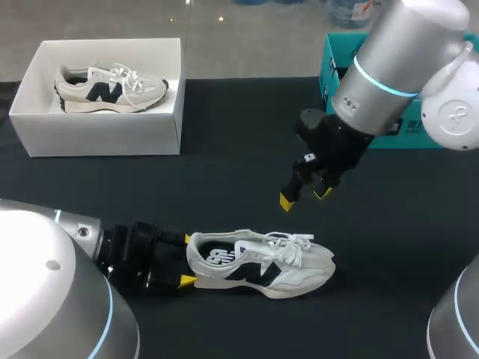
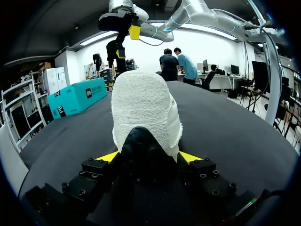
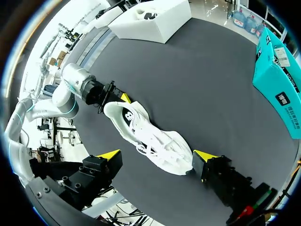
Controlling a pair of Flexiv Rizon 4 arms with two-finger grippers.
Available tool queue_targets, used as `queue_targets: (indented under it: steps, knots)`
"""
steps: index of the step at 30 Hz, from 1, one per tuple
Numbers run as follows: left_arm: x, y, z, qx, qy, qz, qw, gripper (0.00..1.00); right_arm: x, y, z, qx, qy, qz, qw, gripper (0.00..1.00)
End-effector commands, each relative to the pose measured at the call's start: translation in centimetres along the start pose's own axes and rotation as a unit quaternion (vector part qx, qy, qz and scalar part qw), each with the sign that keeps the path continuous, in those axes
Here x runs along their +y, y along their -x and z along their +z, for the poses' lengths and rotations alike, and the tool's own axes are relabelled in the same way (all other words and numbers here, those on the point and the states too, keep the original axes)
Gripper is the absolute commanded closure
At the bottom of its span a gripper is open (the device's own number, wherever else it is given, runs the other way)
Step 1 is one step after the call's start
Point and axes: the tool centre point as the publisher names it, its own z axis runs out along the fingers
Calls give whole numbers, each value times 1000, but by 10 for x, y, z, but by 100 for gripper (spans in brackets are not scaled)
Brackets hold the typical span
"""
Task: Take the shoe out of the shoebox, open the shoe tongue, remove and reinsert the insole, then place the shoe into the shoebox
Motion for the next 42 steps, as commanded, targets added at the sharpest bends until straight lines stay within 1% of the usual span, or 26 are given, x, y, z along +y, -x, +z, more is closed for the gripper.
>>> queue_targets:
  steps: [1,2,4,7,9,10,11,12,13,15,16,19,20,21,22,23,39,42]
  knots:
    - [2,0,2,1,1,0,1000,100,6,-2,3,-2,-17,1,1000,0]
    - [2,0,2,1,1,0,1000,100,10,-5,5,-9,-16,8,1000,0]
    - [2,0,2,1,1,0,1000,100,15,-15,13,-28,-31,41,998,0]
    - [2,0,2,1,1,0,1000,100,17,-30,24,-49,-38,78,995,0]
    - [2,0,2,1,1,0,1000,100,16,-37,30,-59,-28,102,993,0]
    - [2,0,2,1,1,0,1000,100,16,-40,35,-67,-31,126,989,0]
    - [2,0,2,1,1,0,1000,100,16,-44,39,-71,-17,138,988,0]
    - [2,0,2,1,1,0,1000,100,17,-47,43,-69,-14,144,987,0]
    - [2,0,2,1,1,0,1000,100,17,-49,48,-76,-27,167,983,0]
    - [2,0,2,1,1,0,1000,100,18,-52,56,-81,-12,185,979,0]
    - [2,0,2,1,1,0,1000,100,20,-53,61,-90,-26,203,975,0]
    - [2,0,2,1,1,0,1000,100,20,-54,73,-109,-30,234,966,0]
    - [2,0,2,1,1,0,1000,100,20,-53,77,-124,-40,247,960,0]
    - [2,0,2,1,1,0,1000,100,20,-52,80,-138,-39,257,956,0]
    - [2,0,2,1,1,0,1000,100,20,-52,82,-136,-23,247,959,0]
    - [2,0,2,1,1,0,1000,100,22,-53,82,-121,12,211,970,0]
    - [2,0,2,1,1,0,1000,100,22,-53,82,-121,12,211,970,0]
    - [2,0,2,1,1,0,1000,100,27,-56,86,-143,-30,256,956,0]
